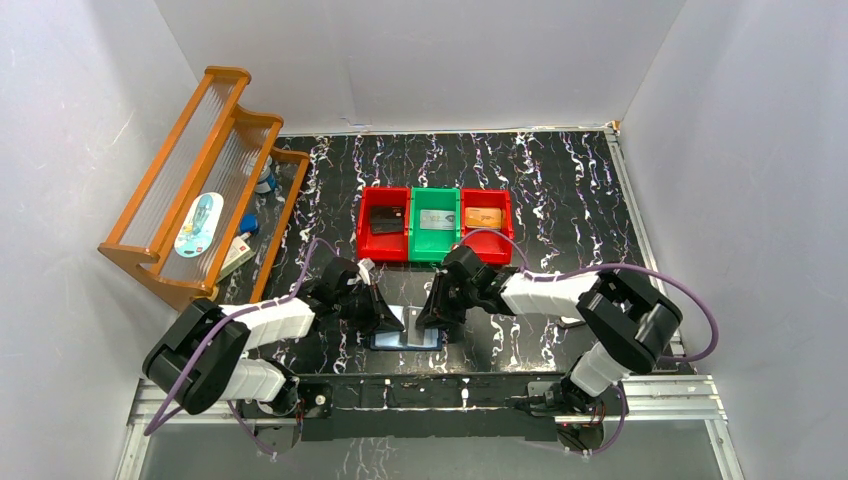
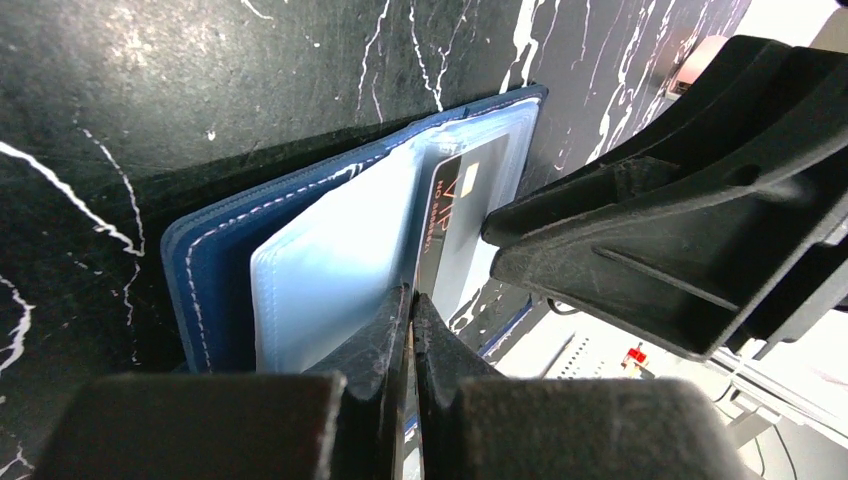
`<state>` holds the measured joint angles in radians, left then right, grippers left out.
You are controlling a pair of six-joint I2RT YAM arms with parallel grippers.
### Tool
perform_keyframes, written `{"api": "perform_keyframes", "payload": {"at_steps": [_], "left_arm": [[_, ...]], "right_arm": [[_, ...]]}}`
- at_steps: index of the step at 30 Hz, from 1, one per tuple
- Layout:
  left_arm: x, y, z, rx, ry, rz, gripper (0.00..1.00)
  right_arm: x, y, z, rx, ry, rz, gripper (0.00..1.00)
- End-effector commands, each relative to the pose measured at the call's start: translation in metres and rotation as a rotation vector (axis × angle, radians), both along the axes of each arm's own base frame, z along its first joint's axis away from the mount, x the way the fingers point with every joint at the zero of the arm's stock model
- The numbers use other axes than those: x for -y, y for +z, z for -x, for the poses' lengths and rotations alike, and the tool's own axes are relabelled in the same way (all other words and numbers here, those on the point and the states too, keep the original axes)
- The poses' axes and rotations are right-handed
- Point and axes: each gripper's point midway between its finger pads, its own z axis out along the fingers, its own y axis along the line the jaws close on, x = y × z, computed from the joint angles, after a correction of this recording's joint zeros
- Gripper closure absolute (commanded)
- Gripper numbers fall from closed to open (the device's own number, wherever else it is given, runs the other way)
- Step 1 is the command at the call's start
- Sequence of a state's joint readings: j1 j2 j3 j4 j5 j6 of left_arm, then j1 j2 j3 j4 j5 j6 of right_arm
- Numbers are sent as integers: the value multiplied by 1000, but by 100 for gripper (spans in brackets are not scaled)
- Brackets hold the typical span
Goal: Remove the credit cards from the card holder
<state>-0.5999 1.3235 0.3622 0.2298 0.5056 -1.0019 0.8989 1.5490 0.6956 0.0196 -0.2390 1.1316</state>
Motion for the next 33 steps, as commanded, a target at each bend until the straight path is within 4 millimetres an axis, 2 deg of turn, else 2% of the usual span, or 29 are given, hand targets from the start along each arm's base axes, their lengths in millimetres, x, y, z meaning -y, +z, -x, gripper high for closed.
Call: {"api": "perform_keyframes", "payload": {"at_steps": [1,6,14,23,28,33], "left_arm": [[-2,5,-1,23,-13,-19,100],[2,8,-1,24,-21,7,97],[10,11,2,-11,15,97,81],[10,7,-4,-29,93,124,78],[9,9,-13,8,81,69,76],[5,9,-19,40,73,16,78]], "right_arm": [[-3,-1,2,-28,7,15,63],[-3,-6,4,-45,15,22,63],[-6,-12,8,-75,29,14,65],[-1,-17,10,-87,19,39,66],[2,-20,10,-91,14,56,67],[4,-22,10,-92,12,66,67]]}}
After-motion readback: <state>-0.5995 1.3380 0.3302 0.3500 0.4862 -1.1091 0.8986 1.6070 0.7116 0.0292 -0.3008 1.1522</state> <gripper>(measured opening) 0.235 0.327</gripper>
